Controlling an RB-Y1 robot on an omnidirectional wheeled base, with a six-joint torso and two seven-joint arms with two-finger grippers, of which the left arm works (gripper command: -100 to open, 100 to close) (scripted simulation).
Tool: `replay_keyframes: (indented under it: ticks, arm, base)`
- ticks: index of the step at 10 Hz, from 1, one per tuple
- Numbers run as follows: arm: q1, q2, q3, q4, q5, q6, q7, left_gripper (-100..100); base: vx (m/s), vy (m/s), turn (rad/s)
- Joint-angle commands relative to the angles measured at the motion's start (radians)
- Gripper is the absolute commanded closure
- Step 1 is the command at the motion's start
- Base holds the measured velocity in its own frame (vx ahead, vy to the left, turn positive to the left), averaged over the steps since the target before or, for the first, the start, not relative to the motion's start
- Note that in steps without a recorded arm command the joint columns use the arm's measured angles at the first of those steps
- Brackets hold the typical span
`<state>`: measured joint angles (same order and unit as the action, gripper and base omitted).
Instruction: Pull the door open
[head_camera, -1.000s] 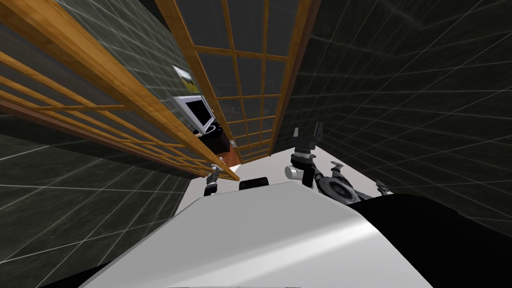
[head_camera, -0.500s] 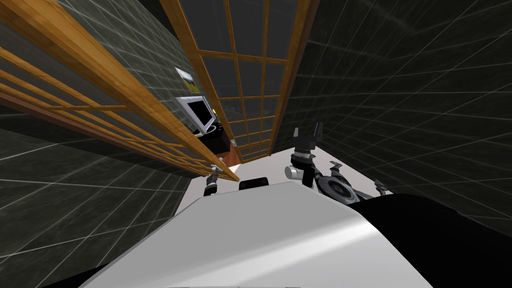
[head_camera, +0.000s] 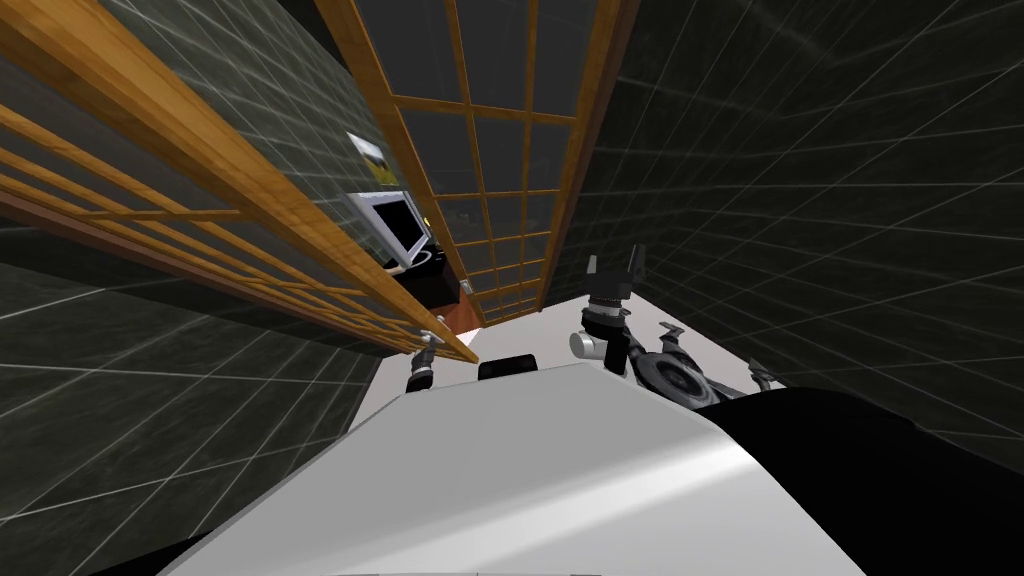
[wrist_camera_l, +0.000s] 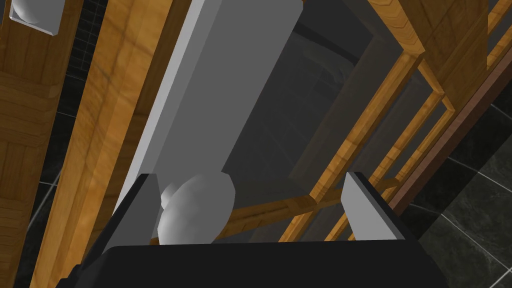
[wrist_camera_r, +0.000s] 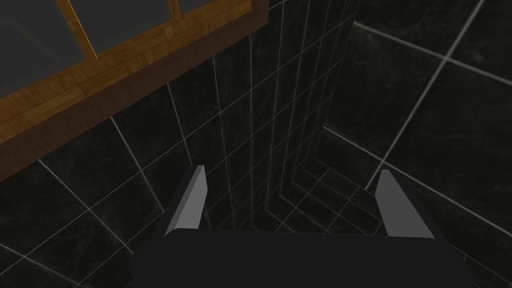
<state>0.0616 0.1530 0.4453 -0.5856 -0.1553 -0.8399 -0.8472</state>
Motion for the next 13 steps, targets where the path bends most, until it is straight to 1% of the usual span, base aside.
replay_keyframes:
  ticks: [1, 2, 3, 8, 9, 10, 11, 12, 13]
  arm:
    - [-0.001, 0.0, 0.001, -0.001, 0.001, 0.0, 0.034, 100]
    - [-0.001, 0.0, 0.002, -0.001, 0.002, 0.0, 0.048, 100]
    - [-0.002, 0.0, 0.003, -0.001, 0.004, 0.0, 0.085, 100]
    - [-0.006, 0.0, 0.01, -0.004, 0.01, 0.001, 0.225, 100]
    - [-0.006, 0.0, 0.01, -0.004, 0.01, 0.001, 0.23, 100]
    - [-0.007, 0.0, 0.011, -0.004, 0.012, 0.001, 0.265, 100]
    - [-0.007, 0.0, 0.011, -0.004, 0.012, 0.001, 0.265, 100]
    - [-0.008, 0.0, 0.013, -0.005, 0.013, 0.001, 0.299, 100]
    - [-0.008, 0.0, 0.013, -0.005, 0.013, 0.001, 0.299, 100]
  base:
    - [-0.028, -0.01, -0.096]
    - [-0.04, 0.007, -0.105]
    - [-0.052, 0.046, -0.123]
    - [-0.052, 0.054, -0.121]
    - [-0.038, 0.024, -0.06]
    - [-0.03, 0.025, -0.079]
    - [-0.03, 0.033, -0.048]
    - [-0.036, 0.046, -0.084]
    - [-0.028, 0.033, -0.067]
